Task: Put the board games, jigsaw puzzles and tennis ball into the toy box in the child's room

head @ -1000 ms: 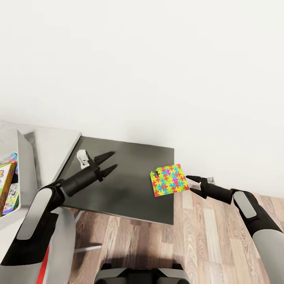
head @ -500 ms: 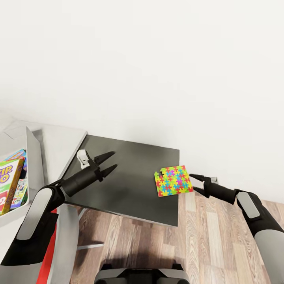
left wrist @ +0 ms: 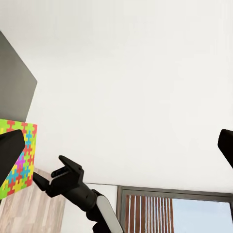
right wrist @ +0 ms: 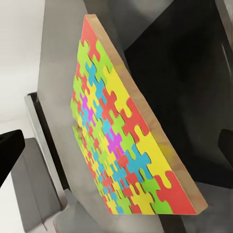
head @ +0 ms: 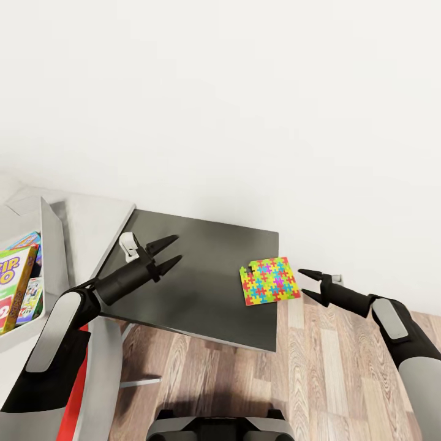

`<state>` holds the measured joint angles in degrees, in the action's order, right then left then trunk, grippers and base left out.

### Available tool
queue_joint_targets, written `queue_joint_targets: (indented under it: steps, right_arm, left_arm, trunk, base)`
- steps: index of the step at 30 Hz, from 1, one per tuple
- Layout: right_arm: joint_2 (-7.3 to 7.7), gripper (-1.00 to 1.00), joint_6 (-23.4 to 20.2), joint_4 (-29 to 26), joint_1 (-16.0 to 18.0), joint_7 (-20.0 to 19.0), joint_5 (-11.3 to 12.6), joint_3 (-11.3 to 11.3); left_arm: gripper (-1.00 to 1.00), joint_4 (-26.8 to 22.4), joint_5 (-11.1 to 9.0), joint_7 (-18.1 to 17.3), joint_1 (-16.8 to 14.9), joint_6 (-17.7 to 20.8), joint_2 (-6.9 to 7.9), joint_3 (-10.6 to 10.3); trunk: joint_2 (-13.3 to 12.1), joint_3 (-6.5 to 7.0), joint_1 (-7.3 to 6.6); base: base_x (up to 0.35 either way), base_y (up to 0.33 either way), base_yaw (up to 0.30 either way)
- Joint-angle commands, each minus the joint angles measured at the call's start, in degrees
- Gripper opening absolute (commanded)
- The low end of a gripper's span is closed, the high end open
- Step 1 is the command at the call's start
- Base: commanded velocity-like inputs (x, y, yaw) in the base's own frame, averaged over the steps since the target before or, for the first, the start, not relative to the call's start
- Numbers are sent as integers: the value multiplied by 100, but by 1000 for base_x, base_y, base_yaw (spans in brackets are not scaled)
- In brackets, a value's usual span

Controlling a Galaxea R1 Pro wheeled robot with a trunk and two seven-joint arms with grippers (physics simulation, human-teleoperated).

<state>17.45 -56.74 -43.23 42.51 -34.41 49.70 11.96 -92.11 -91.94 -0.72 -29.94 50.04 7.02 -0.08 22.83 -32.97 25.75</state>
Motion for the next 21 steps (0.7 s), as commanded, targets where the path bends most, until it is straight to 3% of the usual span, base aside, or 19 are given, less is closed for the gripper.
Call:
queue_joint_targets:
  steps: [1,21]
  right_arm:
    - [8,100,-31,3,4,-31,-31,21]
    - [46,100,-30,56,6,-26,-37,42]
  left_arm:
    - [100,0,0,-8,-3,14,2,-1]
    - [100,0,0,-8,-3,14,1,-1]
  trunk:
    - [9,-7,3]
    - [9,-6,3]
  base:
    - [0,0,2]
    - [0,0,11]
